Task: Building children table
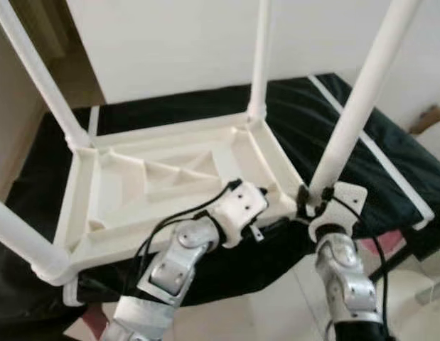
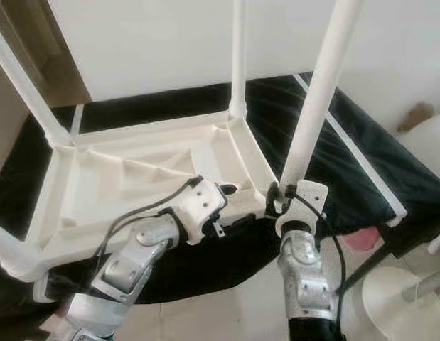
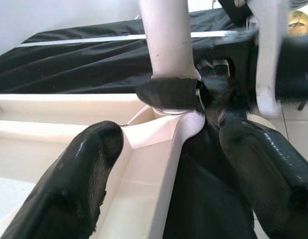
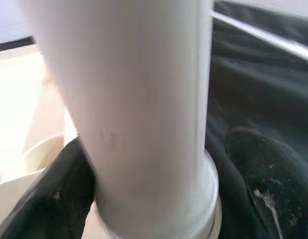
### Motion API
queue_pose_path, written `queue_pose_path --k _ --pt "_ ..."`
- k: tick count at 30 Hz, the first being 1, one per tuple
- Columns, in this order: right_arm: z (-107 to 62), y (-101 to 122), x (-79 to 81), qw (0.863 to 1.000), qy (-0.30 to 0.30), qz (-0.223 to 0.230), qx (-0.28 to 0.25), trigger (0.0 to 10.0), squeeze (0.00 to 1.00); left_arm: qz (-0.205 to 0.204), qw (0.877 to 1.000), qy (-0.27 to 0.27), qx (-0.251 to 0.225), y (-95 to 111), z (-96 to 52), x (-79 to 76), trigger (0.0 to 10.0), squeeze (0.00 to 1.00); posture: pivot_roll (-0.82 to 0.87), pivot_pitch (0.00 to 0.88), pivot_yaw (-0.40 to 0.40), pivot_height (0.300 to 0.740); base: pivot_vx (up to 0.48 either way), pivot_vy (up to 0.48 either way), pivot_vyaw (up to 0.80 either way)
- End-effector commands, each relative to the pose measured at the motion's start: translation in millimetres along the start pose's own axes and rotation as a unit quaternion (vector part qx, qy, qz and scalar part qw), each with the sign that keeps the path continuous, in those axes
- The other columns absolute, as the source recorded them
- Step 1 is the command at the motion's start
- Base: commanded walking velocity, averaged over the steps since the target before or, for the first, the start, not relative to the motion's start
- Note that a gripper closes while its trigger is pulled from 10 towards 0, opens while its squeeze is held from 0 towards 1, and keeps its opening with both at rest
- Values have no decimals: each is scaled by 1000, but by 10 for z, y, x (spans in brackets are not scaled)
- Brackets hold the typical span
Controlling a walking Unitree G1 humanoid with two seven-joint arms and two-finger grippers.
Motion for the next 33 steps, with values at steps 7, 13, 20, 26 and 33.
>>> queue_pose_path --k 7,13,20,26,33 --pt "93 28 44 996 90 -19 11 10000 0 3 1000 4 4 -6 9 49 10000 0 -65 0 66 740 0 0 0" --pt "151 115 190 979 197 -50 15 10000 0 0 1000 2 1 7 -13 46 10000 0 -45 0 52 740 0 0 0" --pt "241 150 283 959 269 -84 18 10000 0 -17 999 -34 8 -23 -26 -79 10000 0 -31 0 52 740 0 0 0" --pt "314 178 362 950 295 -102 17 10000 0 -20 999 -43 11 -33 -56 -88 10000 0 -22 0 54 740 0 0 0" --pt "354 138 313 946 303 -112 27 0 0 -51 997 4 52 -232 -6 29 10000 0 -19 0 51 740 0 0 0"
Point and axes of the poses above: a point about 5 cm out from each wrist's last joint towards the gripper, its own z axis pointing out of the wrist towards the gripper, its own y axis along the axis of the wrist's last joint, x = y × z, the point moved 4 cm from there along z, pointing out of the wrist towards the gripper, and after that the axes turned 4 degrees about z, right-handed, at the moved point
